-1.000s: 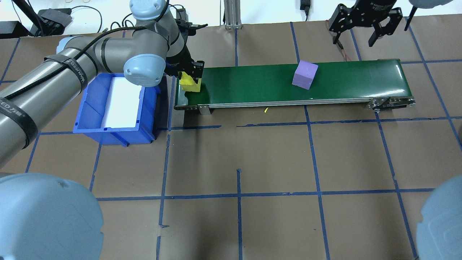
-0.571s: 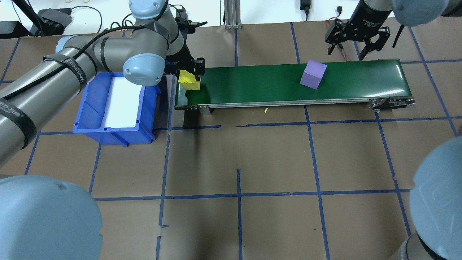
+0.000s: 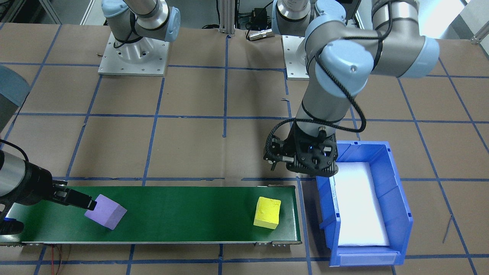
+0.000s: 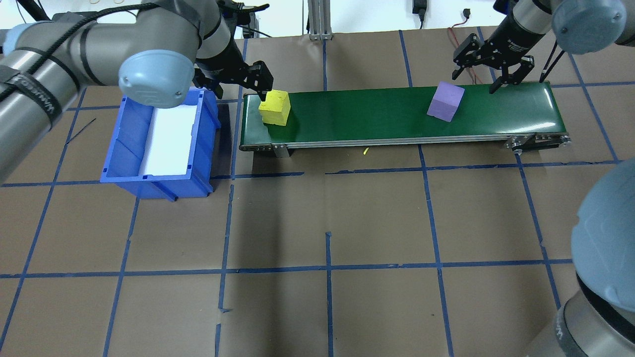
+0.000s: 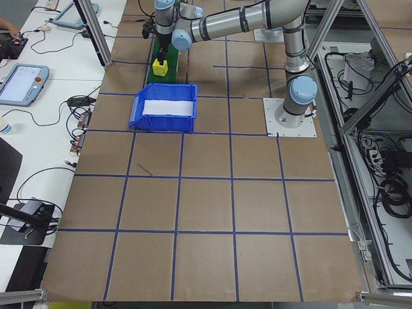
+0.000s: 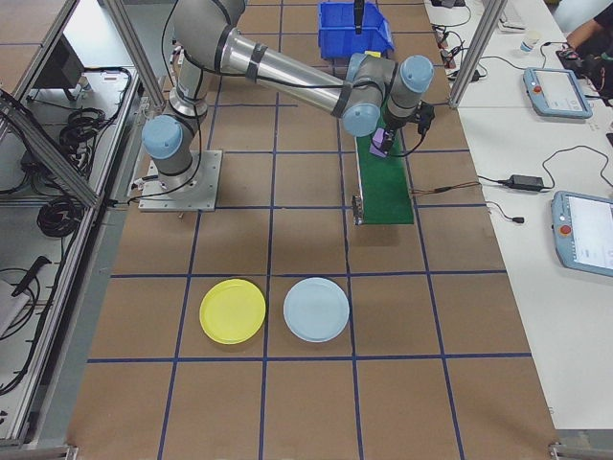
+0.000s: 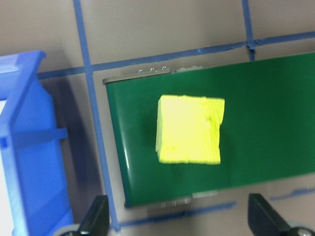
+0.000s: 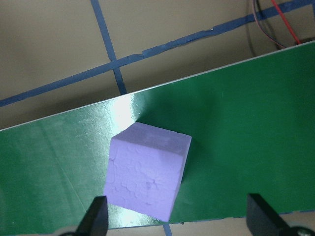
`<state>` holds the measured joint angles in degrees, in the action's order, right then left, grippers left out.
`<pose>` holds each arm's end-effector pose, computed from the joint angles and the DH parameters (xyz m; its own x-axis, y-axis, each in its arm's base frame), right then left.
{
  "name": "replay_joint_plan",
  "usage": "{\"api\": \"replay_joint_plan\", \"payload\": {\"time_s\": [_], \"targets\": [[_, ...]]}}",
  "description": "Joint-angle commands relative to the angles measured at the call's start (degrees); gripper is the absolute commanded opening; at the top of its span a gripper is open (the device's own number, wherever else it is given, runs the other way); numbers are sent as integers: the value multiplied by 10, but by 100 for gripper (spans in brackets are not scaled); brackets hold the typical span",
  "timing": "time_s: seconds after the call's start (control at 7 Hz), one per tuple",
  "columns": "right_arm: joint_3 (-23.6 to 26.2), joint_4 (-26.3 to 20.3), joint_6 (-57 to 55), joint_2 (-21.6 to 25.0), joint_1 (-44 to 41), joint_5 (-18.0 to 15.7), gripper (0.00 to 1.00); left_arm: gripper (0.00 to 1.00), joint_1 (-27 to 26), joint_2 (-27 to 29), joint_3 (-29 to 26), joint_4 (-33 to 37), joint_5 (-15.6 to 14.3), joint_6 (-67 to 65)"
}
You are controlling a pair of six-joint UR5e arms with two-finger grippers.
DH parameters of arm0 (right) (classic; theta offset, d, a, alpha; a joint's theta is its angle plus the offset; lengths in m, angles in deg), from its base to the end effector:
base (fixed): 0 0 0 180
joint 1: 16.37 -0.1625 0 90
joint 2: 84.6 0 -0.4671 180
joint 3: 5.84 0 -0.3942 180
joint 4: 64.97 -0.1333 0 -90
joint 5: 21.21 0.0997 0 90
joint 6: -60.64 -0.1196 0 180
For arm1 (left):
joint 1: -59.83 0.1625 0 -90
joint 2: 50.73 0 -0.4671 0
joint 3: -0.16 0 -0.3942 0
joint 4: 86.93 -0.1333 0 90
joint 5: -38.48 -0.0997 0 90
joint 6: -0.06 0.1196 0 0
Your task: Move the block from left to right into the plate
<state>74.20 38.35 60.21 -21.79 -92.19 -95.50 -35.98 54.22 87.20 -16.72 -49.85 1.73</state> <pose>-0.0063 -0.7014 0.3396 -0.9269 0.2610 -0.2696 0.2514 0.9653 0.0702 -0.1990 -0.6041 0.4270 -0.9907 0.1338 0.0249 0.1292 0.9822 -0.1365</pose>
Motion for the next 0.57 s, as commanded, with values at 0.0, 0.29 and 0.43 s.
{"api": "replay_joint_plan", "payload": {"time_s": [0.0, 0.29, 0.43], "targets": [[23, 27, 17, -3, 1, 10, 98, 100, 29, -78, 6, 89, -55, 0], [15, 40, 20, -34, 1, 5, 99, 100, 53, -154, 8, 184, -55, 1], [17, 61, 21, -40, 1, 2, 99, 100, 55, -170, 15, 188, -55, 0]]}}
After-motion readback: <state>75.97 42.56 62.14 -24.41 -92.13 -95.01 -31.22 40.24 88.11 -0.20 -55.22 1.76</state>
